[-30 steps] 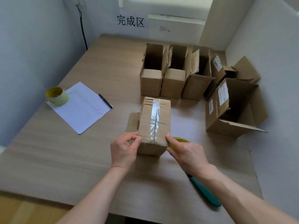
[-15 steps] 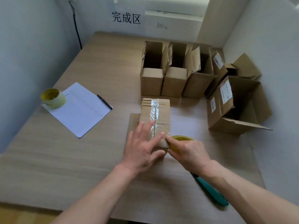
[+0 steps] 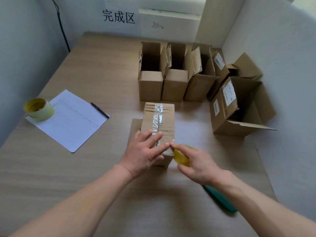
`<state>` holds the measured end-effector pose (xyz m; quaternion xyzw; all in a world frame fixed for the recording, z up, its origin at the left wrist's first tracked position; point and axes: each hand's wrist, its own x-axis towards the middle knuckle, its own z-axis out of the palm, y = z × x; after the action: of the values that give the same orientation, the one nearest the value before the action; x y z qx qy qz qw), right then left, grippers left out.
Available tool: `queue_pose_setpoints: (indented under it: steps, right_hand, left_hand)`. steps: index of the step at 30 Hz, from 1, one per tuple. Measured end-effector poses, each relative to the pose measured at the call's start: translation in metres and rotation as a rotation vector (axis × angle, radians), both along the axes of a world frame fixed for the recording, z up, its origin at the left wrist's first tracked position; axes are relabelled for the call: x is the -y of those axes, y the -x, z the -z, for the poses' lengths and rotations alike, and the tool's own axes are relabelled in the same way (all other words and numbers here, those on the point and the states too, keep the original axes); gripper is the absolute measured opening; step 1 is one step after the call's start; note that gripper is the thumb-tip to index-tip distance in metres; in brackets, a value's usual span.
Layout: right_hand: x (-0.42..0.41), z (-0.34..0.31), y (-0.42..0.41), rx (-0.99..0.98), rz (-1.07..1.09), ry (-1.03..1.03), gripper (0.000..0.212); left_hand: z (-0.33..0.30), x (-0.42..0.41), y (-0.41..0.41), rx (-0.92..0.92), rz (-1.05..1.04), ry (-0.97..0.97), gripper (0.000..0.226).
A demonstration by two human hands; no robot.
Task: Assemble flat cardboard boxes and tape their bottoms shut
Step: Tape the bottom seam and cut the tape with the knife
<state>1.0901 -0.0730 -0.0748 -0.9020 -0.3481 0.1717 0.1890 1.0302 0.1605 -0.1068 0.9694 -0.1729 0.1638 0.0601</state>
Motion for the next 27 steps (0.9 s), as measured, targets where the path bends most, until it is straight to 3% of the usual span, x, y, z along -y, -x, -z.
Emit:
queue_pose_setpoints:
  steps: [9, 12, 19, 27]
  right_hand:
    - [0.007, -0.011, 0.015, -0.055, -0.129, 0.007, 0.062]
    - [0.001, -0.006, 0.007, -0.043, -0.046, -0.045, 0.065]
    - [-0.012, -0.007, -0.019, -0.003, 0.039, -0.042, 0.055]
    - [0.012, -0.014, 0.009, -0.040, -0.138, -0.082, 0.039]
  left_hand:
    - [0.011, -0.016, 0.044, -0.006, 0.147, 0.172, 0.038]
    - [0.013, -0.017, 0.030, -0.020, 0.104, 0.175, 0.039]
    - [0.008, -0.005, 0.012, -0.174, -0.073, 0.418, 0.041]
    - [-0.003, 0.031, 0.076, -0.030, -0.157, 0.244, 0.037]
